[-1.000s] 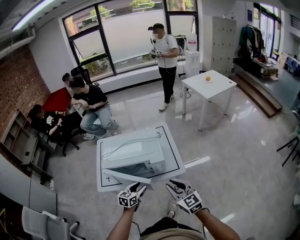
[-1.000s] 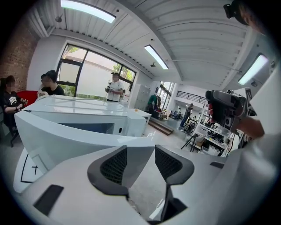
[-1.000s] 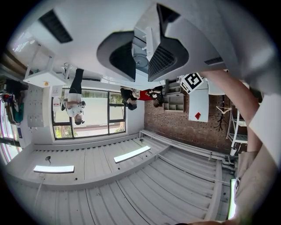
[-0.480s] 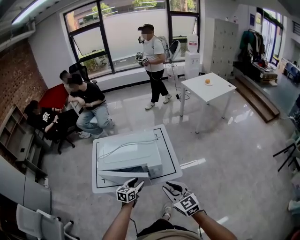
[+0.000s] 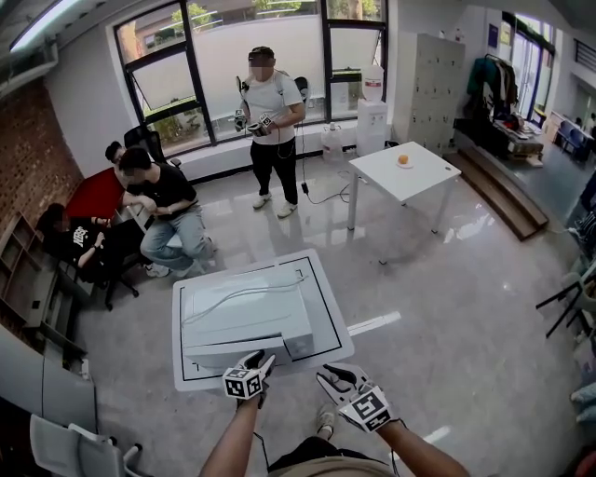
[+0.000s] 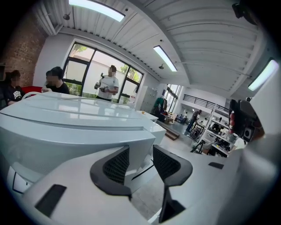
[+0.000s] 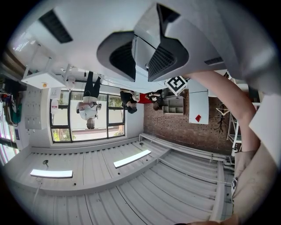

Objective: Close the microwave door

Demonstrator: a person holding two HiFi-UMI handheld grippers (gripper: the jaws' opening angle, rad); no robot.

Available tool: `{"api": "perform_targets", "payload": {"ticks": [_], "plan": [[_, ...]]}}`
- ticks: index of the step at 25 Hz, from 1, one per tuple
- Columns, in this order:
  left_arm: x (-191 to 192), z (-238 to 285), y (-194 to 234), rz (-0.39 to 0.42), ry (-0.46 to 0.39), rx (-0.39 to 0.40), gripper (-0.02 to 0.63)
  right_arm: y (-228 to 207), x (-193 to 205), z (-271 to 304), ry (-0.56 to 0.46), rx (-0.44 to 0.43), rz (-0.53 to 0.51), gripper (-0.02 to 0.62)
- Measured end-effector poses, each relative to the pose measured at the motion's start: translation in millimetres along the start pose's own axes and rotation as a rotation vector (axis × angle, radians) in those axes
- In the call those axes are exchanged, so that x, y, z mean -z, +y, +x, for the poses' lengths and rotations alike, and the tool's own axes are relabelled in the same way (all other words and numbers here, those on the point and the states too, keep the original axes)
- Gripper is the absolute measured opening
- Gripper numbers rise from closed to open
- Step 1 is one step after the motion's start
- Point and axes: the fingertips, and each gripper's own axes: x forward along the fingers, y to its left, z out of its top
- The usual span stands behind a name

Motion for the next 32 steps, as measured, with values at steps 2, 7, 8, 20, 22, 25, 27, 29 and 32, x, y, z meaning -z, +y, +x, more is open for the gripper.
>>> {"api": "perform_targets", "payload": {"ticks": [2, 7, 8, 20, 22, 25, 27, 29, 32], "plan": [[1.6, 0.9, 3.0, 0.008, 0.002, -0.006, 0.153, -4.5, 2.2, 1.7, 0.003, 0.004, 0.004, 0.094], [-1.4, 4.2, 8.2, 0.088, 0.022, -0.068, 0.114, -17.4, -0.8, 8.0, 0.006, 0.006, 0.01, 0.094], [-2.8, 6.1, 8.9, 0.085, 0.018, -0.075, 0.114, -18.8, -1.0, 9.0, 0.007, 0.004, 0.01, 0.094], [-26.0, -9.6, 1.1, 0.062, -0.056, -0.072, 0.158, -12.8, 0.5, 7.5, 0.007, -0.006, 0.009, 0.094], [-32.2, -24.6, -5.1, 0.07, -0.087, -0.069, 0.158, -8.9, 2.0, 4.2, 0.006, -0.003, 0.007, 0.094], [-37.8, -51.2, -14.9, 0.079, -0.126, -0.071, 0.158, -0.4, 3.1, -2.7, 0.005, -0.003, 0.005, 0.094], [-37.8, -70.2, -22.8, 0.084, -0.145, -0.076, 0.158, 6.6, 4.3, -10.5, 0.005, -0.004, 0.005, 0.094], [-36.2, -89.1, -31.6, 0.091, -0.164, -0.079, 0.158, 13.3, 7.0, -19.6, 0.004, -0.001, 0.003, 0.094], [-34.0, -115.1, -40.8, 0.112, -0.187, -0.086, 0.158, 21.9, 11.9, -28.6, -0.002, 0.006, 0.005, 0.094]]}}
